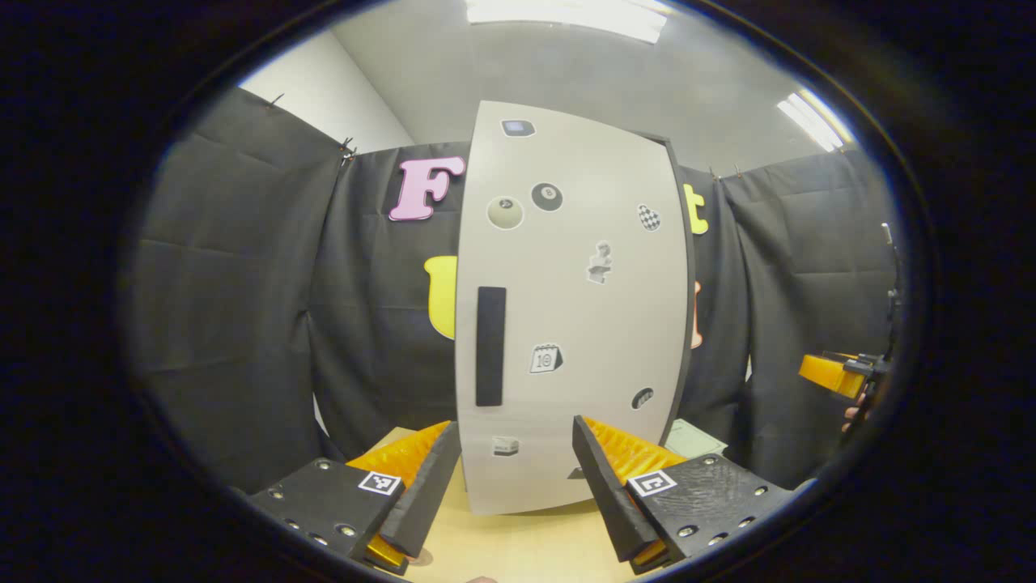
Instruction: Open the cabinet door with the right hand, grasp the bottle in the cabinet with the left hand and place it on the coaster, then close the cabinet door with the right hand.
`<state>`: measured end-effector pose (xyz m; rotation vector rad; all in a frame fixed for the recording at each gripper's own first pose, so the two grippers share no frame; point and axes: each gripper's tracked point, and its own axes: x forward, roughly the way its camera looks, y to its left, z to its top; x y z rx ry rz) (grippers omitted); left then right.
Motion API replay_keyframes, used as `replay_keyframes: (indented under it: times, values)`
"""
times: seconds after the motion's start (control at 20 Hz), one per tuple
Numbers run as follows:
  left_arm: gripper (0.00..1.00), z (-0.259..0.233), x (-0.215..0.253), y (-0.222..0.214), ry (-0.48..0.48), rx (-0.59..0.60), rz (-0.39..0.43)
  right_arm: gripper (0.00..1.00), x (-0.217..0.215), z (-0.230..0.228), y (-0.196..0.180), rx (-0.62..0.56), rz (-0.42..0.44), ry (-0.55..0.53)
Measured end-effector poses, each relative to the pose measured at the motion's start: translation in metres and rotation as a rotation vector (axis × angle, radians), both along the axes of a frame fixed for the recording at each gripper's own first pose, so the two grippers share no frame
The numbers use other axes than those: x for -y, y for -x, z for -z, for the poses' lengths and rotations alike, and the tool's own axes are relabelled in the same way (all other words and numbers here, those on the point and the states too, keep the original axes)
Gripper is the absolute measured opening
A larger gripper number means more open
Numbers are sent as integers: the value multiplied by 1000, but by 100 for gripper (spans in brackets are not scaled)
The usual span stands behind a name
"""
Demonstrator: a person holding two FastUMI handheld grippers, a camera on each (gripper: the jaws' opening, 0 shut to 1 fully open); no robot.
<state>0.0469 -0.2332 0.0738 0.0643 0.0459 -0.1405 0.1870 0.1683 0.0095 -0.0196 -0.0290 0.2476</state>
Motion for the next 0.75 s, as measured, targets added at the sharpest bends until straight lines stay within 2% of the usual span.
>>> replay_keyframes:
  times: [0.1,0.15,0.2,0.4,0.55,0.7,0.75]
  values:
    - [83,-2,6,6,-16,17,-34,94,13,0,-5,7,-8,16]
    - [86,-2,11,10,-24,29,-45,93,20,7,-10,-11,-10,18]
    - [83,0,16,13,-28,34,-51,93,25,11,-11,-26,-19,13]
    - [86,-1,22,22,-2,45,-72,93,39,13,-16,-39,-39,3]
    - [86,-4,40,31,42,38,-81,94,35,13,-13,-56,-82,3]
    - [84,-9,37,45,18,46,-132,94,33,4,-5,-31,-111,-2]
    - [83,-12,37,51,15,51,-142,87,30,4,-5,-29,-121,1]
